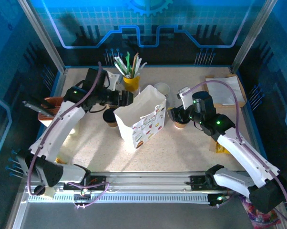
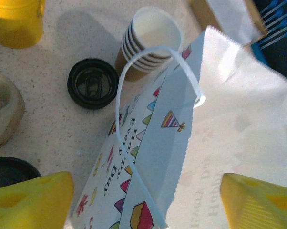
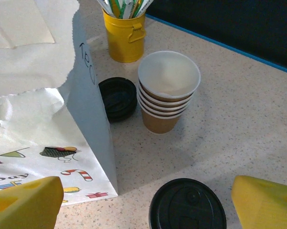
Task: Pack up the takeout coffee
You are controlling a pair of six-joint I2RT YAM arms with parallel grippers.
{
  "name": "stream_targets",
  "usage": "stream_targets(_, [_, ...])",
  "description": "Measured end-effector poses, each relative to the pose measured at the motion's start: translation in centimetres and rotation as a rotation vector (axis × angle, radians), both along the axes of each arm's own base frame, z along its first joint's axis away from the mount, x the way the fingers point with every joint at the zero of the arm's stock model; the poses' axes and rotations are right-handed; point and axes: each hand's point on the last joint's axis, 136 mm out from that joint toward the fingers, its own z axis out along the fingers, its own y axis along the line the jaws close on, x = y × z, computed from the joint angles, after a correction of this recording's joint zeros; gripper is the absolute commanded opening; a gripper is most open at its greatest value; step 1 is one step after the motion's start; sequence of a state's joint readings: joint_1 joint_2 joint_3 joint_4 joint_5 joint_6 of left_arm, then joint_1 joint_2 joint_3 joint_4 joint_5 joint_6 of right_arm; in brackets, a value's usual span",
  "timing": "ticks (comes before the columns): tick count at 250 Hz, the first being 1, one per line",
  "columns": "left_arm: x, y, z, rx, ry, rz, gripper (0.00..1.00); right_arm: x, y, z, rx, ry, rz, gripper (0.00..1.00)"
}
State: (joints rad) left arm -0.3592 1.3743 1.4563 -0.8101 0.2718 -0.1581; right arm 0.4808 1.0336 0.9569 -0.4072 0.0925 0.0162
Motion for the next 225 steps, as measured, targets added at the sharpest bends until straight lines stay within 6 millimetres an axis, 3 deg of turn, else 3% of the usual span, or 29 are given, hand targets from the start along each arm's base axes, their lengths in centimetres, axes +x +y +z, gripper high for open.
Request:
stream_targets(53, [1.2, -1.1, -0.9, 0.138, 0.009, -0.066, 0.6, 0.4, 0.2, -0.9, 0.009, 0.035, 0.002, 0.92])
stream_targets(104, [1.0, -2.3, -2.3, 0.217, 0.037, -0.145, 0.43, 0.5, 0.1, -1.2, 0.012, 0.048, 0.004, 0.92])
stream_targets(225, [2.1, -3.1, -4.1, 0.274, 0.083, -0.172, 0.22, 0.7, -0.2, -1.1, 0.031, 0.052, 0.005, 0.92])
